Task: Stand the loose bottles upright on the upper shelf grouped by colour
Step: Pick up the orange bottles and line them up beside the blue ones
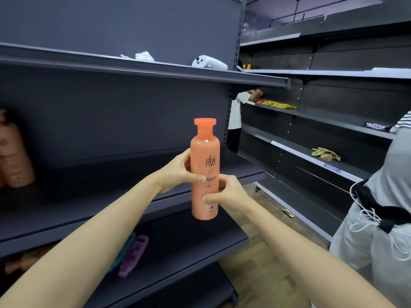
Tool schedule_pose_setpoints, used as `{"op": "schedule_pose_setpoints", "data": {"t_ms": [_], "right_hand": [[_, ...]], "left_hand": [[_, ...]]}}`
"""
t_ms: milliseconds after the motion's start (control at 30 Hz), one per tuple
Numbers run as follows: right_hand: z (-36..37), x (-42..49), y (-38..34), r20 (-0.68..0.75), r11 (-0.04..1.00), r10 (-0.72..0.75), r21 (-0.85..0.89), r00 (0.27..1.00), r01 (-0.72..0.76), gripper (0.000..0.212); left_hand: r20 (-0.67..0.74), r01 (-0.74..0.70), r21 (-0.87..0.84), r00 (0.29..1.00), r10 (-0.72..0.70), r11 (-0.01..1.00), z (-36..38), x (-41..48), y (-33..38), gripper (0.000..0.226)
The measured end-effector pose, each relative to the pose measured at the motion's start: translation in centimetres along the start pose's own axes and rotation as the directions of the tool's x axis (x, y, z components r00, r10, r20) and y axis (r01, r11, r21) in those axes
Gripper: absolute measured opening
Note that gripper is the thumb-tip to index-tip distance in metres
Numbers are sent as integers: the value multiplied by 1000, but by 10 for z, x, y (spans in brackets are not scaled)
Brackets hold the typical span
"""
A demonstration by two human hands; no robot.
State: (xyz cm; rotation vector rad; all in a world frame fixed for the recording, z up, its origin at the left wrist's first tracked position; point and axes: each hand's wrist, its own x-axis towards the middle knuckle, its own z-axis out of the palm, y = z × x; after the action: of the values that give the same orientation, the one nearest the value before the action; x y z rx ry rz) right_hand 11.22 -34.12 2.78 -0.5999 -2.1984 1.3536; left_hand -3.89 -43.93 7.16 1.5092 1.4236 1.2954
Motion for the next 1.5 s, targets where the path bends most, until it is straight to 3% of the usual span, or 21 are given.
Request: {"op": "schedule_pose_setpoints", "data": {"t_ms": [300, 500, 1033, 1500], "right_hand": [[23, 14, -15, -79, 999, -6, -47, 997, 2, 40], [51, 21, -27, -43, 1000, 0, 17, 999, 1, 33], [156, 48, -55, 183, 999, -10, 34, 983, 4, 35], [261, 66, -93, 315, 1000, -10, 19, 949, 4, 35]], "left_hand": [[-330, 15, 65, 944, 7, 998, -1, -27, -14, 84], [-474, 54, 116, 880, 8, 992, -6, -48, -21, 73], [-716, 249, 149, 694, -69, 957, -64, -127, -24, 64], [-818, 334, 137, 569, -84, 933, -142, -202, -38, 63]]}}
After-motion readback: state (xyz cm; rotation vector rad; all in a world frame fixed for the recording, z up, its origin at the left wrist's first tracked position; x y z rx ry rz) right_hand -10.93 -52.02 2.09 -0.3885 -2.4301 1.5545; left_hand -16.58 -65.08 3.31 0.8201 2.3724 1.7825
